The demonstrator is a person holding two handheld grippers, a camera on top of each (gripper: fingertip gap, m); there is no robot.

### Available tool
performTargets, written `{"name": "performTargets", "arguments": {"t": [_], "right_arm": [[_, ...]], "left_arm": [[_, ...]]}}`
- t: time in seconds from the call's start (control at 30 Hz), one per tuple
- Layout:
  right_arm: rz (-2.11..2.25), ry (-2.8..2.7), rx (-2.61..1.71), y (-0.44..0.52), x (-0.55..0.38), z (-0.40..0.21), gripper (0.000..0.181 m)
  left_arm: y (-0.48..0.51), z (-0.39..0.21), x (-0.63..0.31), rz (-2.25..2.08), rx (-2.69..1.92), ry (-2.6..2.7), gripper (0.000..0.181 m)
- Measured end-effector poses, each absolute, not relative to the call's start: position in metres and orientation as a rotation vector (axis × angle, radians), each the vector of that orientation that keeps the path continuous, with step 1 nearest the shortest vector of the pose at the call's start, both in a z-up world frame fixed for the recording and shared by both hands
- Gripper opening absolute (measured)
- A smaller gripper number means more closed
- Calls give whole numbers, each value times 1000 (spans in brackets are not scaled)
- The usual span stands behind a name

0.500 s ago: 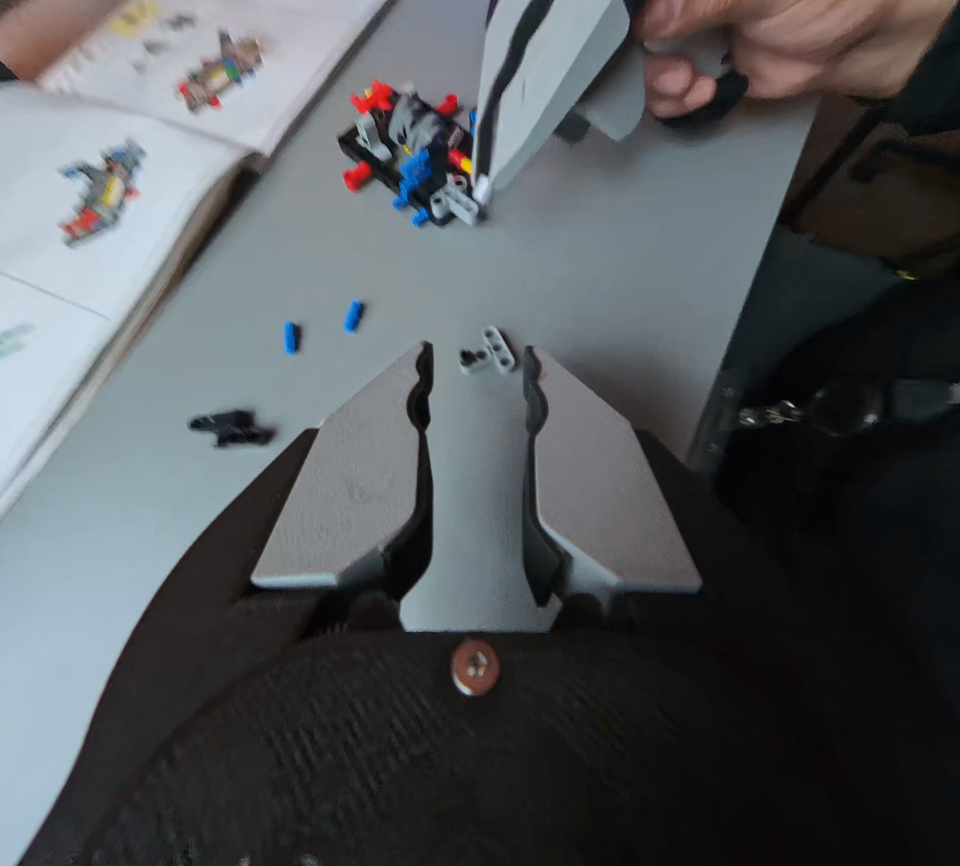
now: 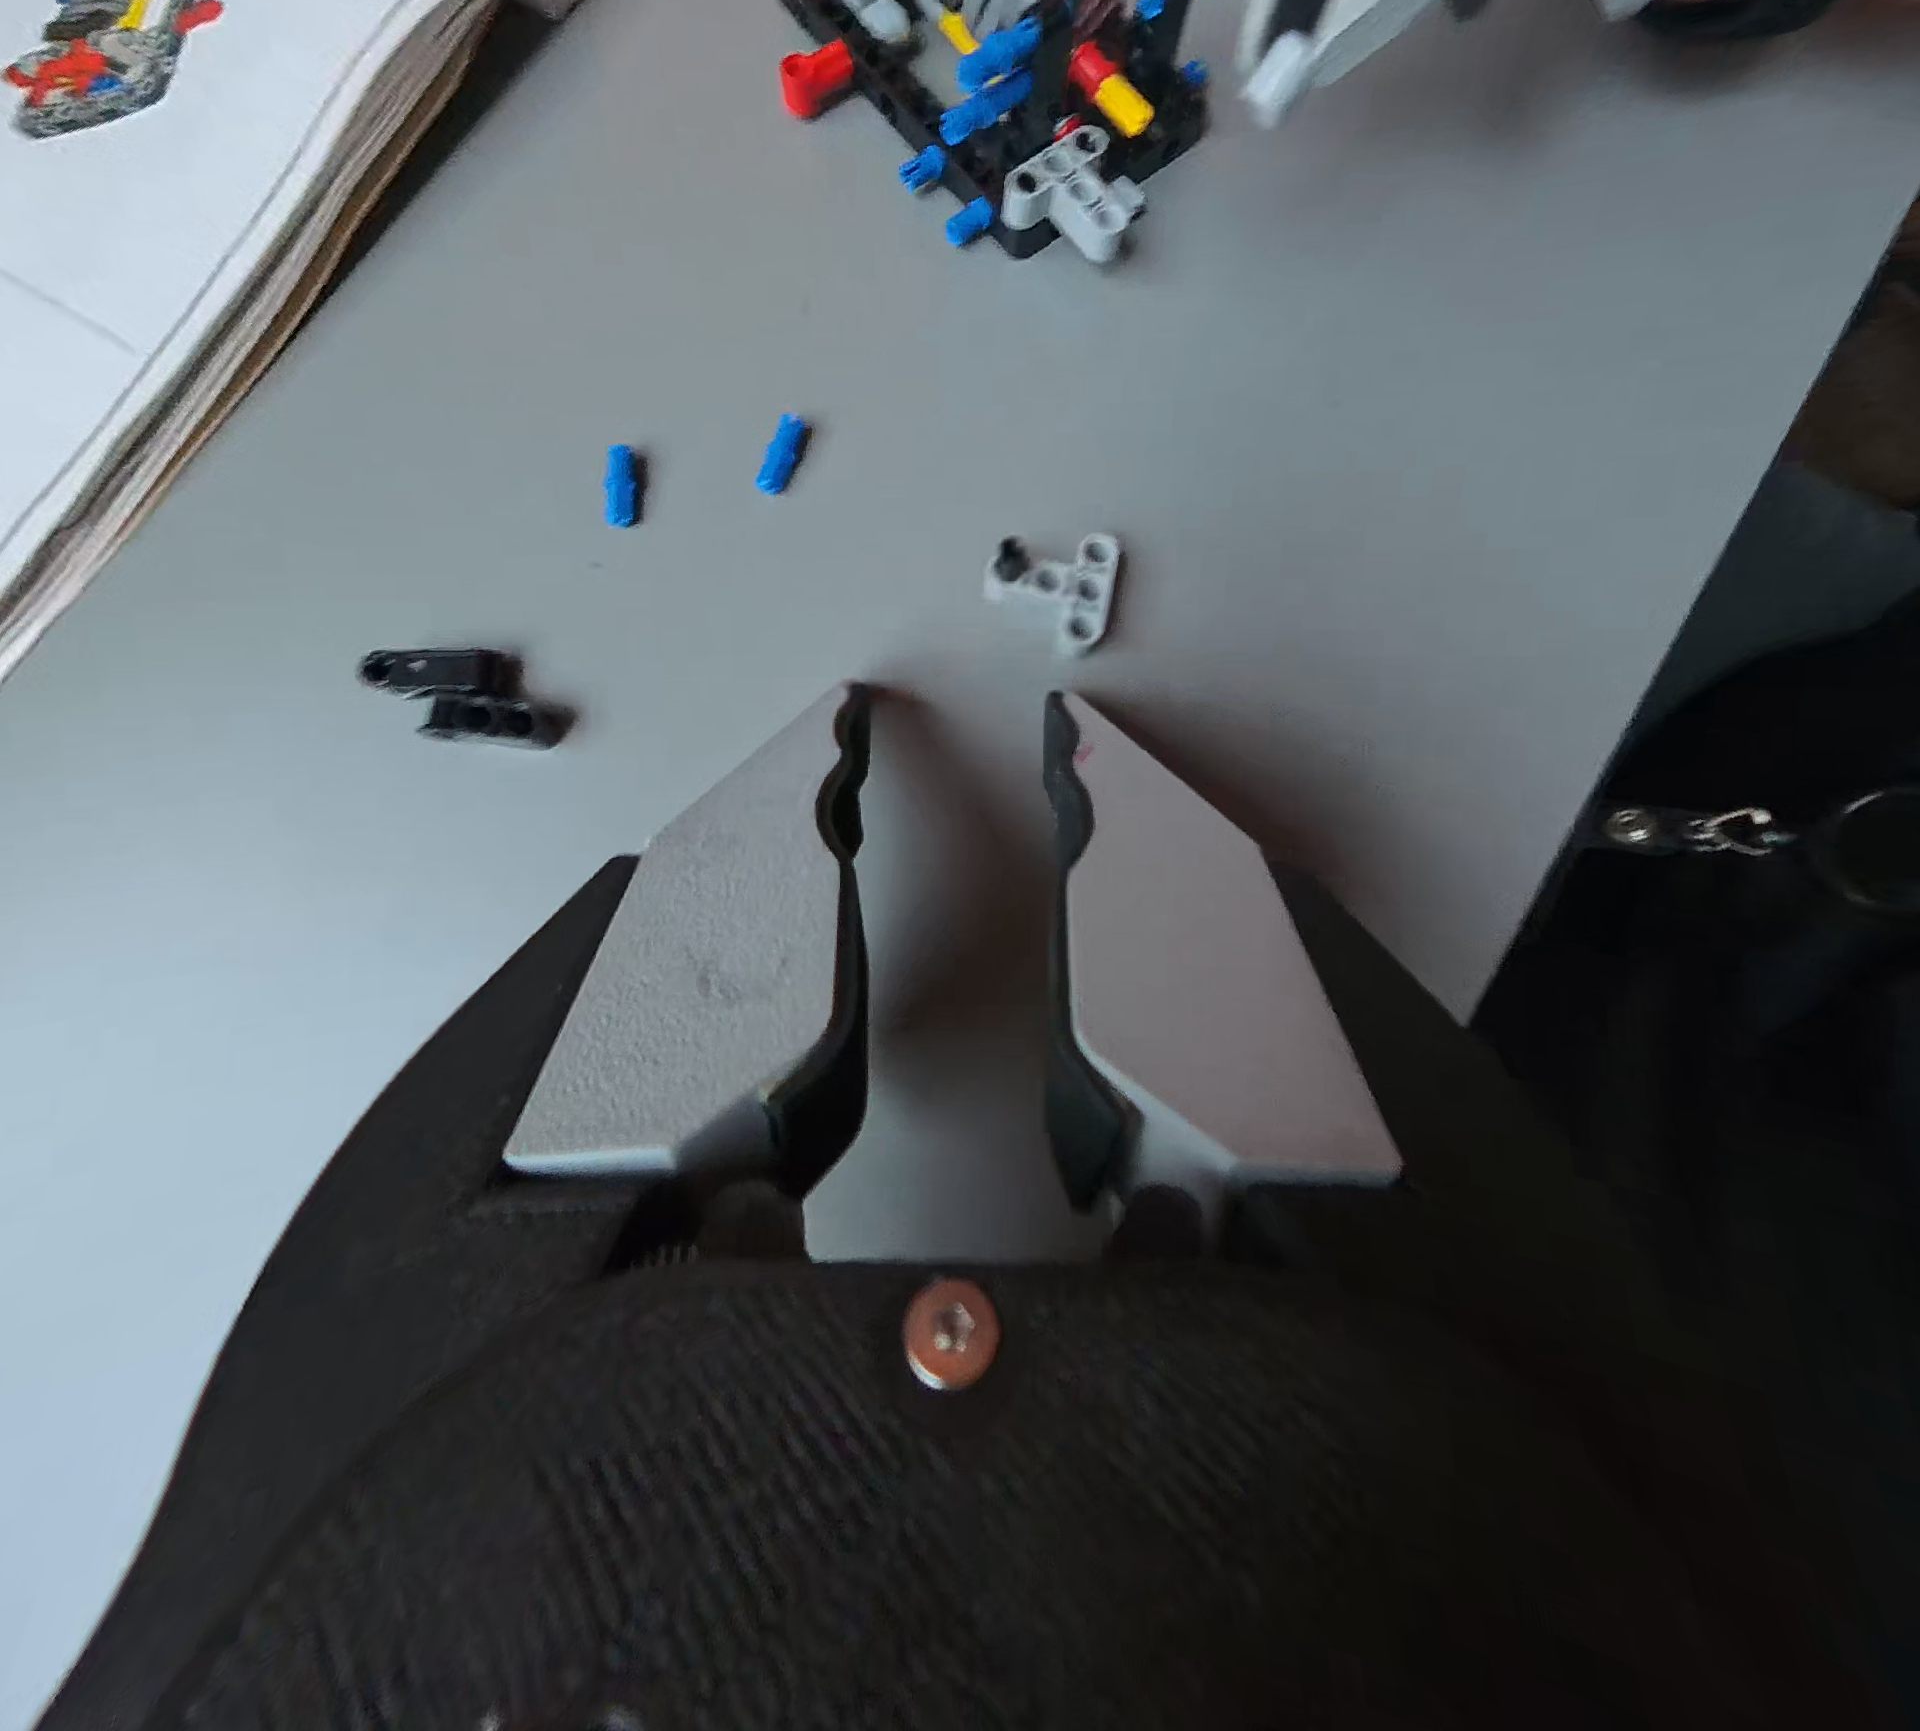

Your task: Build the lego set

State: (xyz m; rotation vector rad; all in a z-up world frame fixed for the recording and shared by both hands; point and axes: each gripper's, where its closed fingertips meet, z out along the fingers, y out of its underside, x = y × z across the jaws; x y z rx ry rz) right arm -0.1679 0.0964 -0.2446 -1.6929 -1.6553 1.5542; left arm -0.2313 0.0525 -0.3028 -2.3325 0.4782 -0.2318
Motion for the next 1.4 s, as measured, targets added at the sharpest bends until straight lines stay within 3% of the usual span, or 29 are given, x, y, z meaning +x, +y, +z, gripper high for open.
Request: {"name": "performTargets", "arguments": {"t": [0.13, 0.27, 0.43, 0.83, 1.07, 1.17, 1.27, 1.4], "right_arm": [[1541, -1677, -1688, 96, -165, -246, 3], [1459, -1802, -1670, 86, -167, -259, 3], [1204, -1993, -1588, 84, -190, -279, 3], [1308, -2135, -1630, 49, -195, -297, 4], [1360, -2062, -1523, 51, -183, -278, 3], [1336, -2038, -1487, 58, -181, -276, 3], [1299, -2024, -1416, 59, -178, -272, 3], [1194, -2033, -1317, 59, -170, -270, 3]], "left_arm": [[52, -302, -261, -237, -2351, 424, 35], [42, -295, -212, -496, -2308, 527, 39], [50, -302, -209, -355, -2308, 591, 17], [63, -303, -238, -283, -2321, 598, 15], [41, -289, -218, -456, -2286, 668, 44], [45, -294, -203, -464, -2308, 637, 45], [56, -301, -204, -376, -2325, 619, 41], [58, -303, -196, -392, -2298, 711, 17]]}}
